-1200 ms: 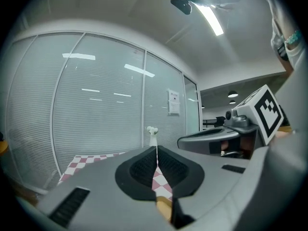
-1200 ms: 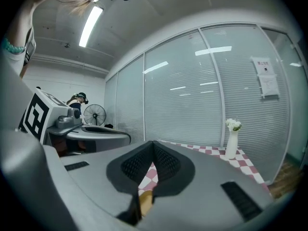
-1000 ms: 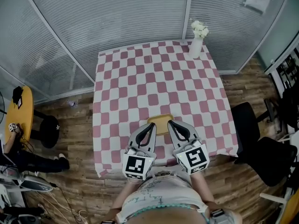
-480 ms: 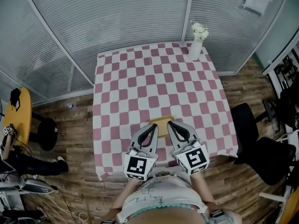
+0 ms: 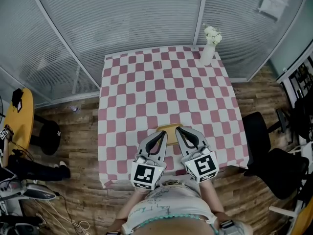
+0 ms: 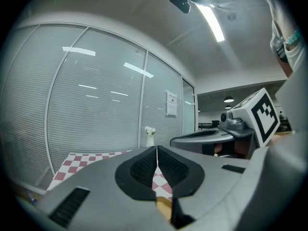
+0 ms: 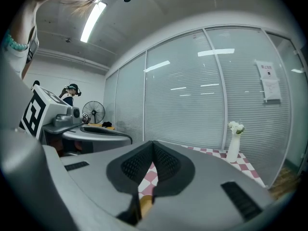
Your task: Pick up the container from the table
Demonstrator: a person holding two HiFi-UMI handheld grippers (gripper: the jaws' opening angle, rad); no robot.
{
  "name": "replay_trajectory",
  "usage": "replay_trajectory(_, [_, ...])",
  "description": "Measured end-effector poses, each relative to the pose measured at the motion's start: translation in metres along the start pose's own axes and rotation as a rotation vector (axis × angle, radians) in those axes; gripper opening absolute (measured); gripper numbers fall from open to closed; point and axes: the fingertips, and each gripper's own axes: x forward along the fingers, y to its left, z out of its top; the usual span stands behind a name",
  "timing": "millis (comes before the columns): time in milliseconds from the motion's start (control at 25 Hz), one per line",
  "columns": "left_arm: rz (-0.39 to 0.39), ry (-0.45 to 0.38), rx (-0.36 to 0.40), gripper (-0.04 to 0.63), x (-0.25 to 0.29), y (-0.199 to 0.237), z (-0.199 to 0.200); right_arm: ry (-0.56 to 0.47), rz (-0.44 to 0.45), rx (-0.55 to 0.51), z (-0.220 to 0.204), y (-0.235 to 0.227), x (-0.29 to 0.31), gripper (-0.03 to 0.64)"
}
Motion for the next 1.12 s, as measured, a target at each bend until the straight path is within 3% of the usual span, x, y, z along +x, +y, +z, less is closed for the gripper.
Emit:
replay_trajectory(240, [0.039,0.006,0.001,0.017,-0.004,0.006,-0.002,0.013,0.01,-0.038,-0.012,-0.004,0.008,-0.006])
replay_trajectory(1120, [0.083,0.048,-0.015,0.017,-0.022,0.008,-0.015,0.254,-0.009,-0.085,-0.104,-0.042,0.026,-0.006])
